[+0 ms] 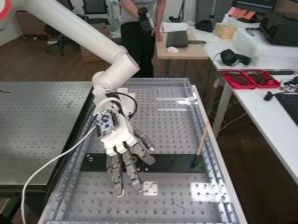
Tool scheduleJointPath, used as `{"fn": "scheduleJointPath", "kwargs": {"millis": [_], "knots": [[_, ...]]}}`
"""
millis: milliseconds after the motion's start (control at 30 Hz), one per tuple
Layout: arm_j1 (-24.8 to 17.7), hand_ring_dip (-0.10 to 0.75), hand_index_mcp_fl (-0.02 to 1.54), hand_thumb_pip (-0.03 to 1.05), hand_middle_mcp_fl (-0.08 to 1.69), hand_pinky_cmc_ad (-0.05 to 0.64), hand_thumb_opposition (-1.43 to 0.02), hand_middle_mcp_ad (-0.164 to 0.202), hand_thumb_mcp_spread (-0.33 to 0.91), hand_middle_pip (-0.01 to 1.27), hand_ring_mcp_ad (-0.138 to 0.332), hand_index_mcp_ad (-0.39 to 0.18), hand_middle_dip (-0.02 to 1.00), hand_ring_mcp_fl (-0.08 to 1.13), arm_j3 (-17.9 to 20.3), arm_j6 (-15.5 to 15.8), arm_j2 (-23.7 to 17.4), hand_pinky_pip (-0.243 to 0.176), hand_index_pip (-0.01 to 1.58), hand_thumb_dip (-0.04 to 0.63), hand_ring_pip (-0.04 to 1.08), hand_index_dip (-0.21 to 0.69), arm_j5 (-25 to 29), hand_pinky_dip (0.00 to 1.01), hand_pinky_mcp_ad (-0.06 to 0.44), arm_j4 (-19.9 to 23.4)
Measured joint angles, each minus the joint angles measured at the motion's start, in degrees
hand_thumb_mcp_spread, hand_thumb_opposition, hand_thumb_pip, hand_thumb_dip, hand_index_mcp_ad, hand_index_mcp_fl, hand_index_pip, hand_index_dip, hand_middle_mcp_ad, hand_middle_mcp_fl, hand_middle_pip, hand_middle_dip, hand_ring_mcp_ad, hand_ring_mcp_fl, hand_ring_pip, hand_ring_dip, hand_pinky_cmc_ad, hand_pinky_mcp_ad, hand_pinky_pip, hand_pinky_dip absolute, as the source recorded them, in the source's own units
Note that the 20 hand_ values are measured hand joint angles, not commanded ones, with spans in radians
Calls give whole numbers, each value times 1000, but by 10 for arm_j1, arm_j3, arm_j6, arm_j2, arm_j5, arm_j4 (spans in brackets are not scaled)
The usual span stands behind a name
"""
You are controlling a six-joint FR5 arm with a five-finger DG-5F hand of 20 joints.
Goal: Grab the pcb board and place it in the clear container
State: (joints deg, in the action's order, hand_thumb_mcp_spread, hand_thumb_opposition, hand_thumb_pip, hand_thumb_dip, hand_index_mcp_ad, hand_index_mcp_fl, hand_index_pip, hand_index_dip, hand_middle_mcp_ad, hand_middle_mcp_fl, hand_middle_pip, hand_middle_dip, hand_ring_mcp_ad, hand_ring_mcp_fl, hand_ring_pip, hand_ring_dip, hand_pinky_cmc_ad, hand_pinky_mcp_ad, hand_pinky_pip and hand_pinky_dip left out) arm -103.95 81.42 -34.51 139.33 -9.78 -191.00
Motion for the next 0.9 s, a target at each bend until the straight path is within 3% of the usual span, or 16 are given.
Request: {"fn": "scheduleJointPath", "kwargs": {"millis": [167, 467, 667, 900], "knots": [[0, 28, 321, 354, 56, 262, -834, 91, 634, 152, 248, -182, 164, 30, -6, -13, 7, -75, 1114, 269, 87, 421, 2, 195, 199, -16], [-1, 28, 319, 354, 56, 262, -834, 91, 634, 152, 243, -182, 169, 28, -32, -71, 32, -75, 1110, 269, 89, 412, 13, 195, 188, -81], [-2, 28, 323, 354, 56, 262, -834, 91, 634, 154, 241, -180, 169, 26, -42, -84, 41, -75, 1115, 269, 89, 405, 15, 195, 187, -108], [-4, 28, 319, 354, 56, 262, -834, 91, 634, 152, 241, -180, 169, 30, -59, -177, 62, -75, 1117, 269, 89, 407, 17, 195, 187, -180]]}}
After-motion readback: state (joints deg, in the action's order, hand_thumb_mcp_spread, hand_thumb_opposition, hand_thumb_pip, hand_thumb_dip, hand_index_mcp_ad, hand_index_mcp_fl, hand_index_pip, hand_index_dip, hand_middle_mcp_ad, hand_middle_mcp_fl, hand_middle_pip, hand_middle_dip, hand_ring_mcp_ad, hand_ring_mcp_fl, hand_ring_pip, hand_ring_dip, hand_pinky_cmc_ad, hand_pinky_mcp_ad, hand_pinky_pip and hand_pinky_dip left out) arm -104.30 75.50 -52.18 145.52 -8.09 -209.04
